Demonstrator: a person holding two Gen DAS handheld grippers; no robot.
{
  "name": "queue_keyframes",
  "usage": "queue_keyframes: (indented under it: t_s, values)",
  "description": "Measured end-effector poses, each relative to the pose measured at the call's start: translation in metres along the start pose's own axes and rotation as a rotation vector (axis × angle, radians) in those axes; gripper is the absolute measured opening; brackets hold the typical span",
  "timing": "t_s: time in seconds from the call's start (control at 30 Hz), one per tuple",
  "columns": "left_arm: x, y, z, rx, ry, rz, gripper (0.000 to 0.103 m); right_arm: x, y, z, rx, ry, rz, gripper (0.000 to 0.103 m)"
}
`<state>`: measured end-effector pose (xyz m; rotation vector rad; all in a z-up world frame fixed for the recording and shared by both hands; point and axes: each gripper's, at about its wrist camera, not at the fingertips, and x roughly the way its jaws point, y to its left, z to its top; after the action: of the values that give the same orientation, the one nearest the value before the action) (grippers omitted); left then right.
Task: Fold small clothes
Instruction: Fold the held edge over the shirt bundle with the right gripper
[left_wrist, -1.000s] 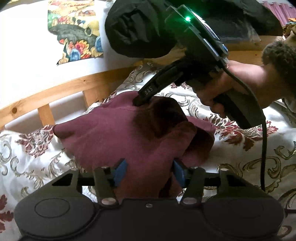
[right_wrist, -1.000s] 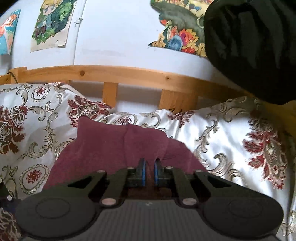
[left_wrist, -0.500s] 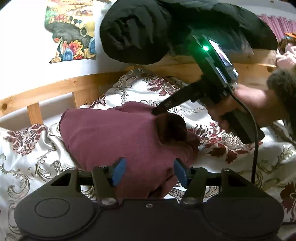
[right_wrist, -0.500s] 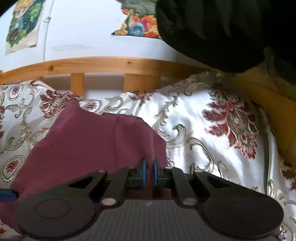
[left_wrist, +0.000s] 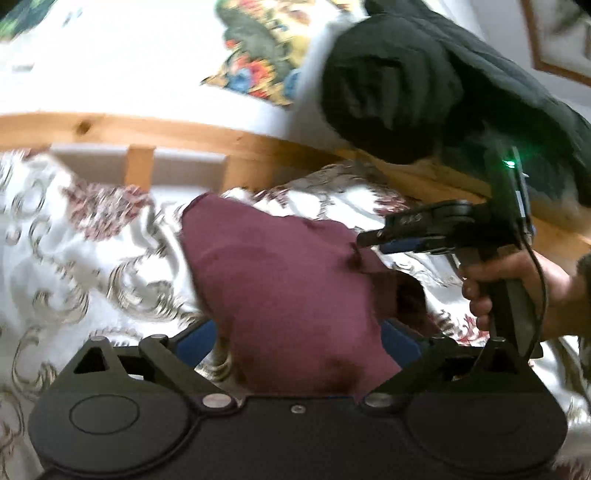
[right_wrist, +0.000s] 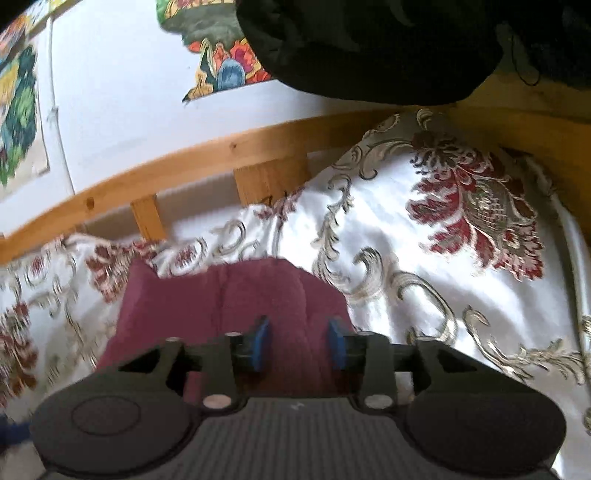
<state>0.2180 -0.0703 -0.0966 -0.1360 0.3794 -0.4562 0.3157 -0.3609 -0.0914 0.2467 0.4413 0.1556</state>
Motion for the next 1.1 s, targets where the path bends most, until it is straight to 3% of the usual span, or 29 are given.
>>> queue_keyframes:
  t_s: [0.13, 0.27, 0.3, 0.37, 0.47, 0.73, 0.93, 0.97, 1.07, 1.1]
  values:
    - [0.005, 0.013, -0.002, -0.099, 0.051, 0.028, 0.099, 0.018, 0.007, 0.010, -0.045, 0.026, 0.004, 0.053]
    - [0.011, 0.021, -0.006, -0.162, 0.102, 0.022, 0.099, 0.032, 0.012, 0.013, -0.091, 0.044, 0.006, 0.052]
    - [0.012, 0.021, -0.008, -0.165, 0.111, 0.020, 0.099, 0.033, 0.013, 0.014, -0.096, 0.042, 0.011, 0.049]
    - [0.014, 0.021, -0.010, -0.167, 0.130, 0.012, 0.099, 0.035, 0.016, 0.015, -0.130, 0.039, 0.009, 0.023]
    - [0.018, 0.021, -0.012, -0.181, 0.148, -0.001, 0.102, 0.033, 0.023, 0.015, -0.197, 0.025, -0.001, 0.010]
    - [0.024, 0.029, -0.012, -0.262, 0.180, -0.040, 0.102, 0.029, 0.019, 0.030, -0.223, -0.023, -0.095, 0.007]
    - [0.033, 0.034, -0.008, -0.354, 0.277, -0.017, 0.102, 0.045, 0.021, 0.031, -0.242, 0.002, -0.140, 0.007]
    - [0.033, 0.035, -0.008, -0.367, 0.287, -0.018, 0.102, 0.046, 0.023, 0.036, -0.250, -0.015, -0.153, 0.001]
    - [0.037, 0.041, -0.007, -0.393, 0.333, -0.015, 0.102, 0.040, 0.028, 0.051, -0.256, -0.116, -0.222, 0.000]
    - [0.039, 0.041, -0.007, -0.392, 0.349, -0.018, 0.102, 0.039, 0.025, 0.055, -0.219, -0.109, -0.214, 0.000]
